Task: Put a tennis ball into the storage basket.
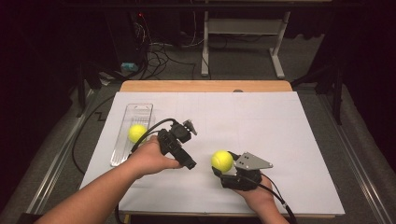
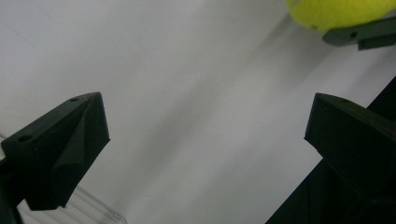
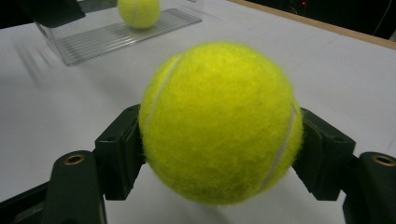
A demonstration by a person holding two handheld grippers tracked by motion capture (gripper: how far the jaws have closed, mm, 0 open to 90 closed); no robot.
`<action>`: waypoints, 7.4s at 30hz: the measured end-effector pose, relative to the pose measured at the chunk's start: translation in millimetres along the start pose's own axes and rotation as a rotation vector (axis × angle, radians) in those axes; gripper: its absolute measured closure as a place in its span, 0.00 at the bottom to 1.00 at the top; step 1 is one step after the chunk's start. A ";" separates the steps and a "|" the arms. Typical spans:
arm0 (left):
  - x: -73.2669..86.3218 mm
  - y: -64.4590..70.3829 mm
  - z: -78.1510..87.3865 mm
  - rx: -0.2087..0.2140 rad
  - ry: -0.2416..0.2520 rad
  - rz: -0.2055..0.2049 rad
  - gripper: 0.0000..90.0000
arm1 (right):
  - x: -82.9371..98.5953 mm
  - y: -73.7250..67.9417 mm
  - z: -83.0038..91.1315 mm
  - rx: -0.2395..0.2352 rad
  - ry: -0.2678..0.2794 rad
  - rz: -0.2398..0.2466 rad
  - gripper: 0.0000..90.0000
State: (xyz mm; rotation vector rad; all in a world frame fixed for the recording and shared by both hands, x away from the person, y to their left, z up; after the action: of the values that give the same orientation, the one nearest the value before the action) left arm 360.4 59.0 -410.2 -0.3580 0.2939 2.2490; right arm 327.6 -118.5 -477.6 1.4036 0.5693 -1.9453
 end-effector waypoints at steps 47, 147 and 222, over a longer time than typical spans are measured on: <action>-33.9 50.3 -41.6 0.183 -0.053 -0.050 0.28 | 1.7 -25.8 -13.9 -0.087 0.027 -0.013 0.30; 102.1 -129.1 36.9 -0.133 -0.097 0.344 0.29 | 48.0 108.1 103.8 0.291 0.047 -0.085 0.00; 65.5 -23.6 -23.5 0.026 0.947 0.078 0.01 | 40.3 89.3 102.2 0.250 0.094 -0.090 0.00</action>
State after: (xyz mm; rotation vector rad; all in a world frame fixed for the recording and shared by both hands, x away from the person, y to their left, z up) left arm 341.4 112.2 -457.2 -1.4058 0.8245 1.9936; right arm 317.5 -259.7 -479.3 1.6566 0.4503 -2.0873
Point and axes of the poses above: each handheld gripper's, and its own axes: z roughly backward along the jaws, x roughly out of its underside, y roughly to its right, the point moved 6 cm from there along -z, roughly forward along the jaws, and after that the axes turned 7 degrees about y, right-handed, at the moved point
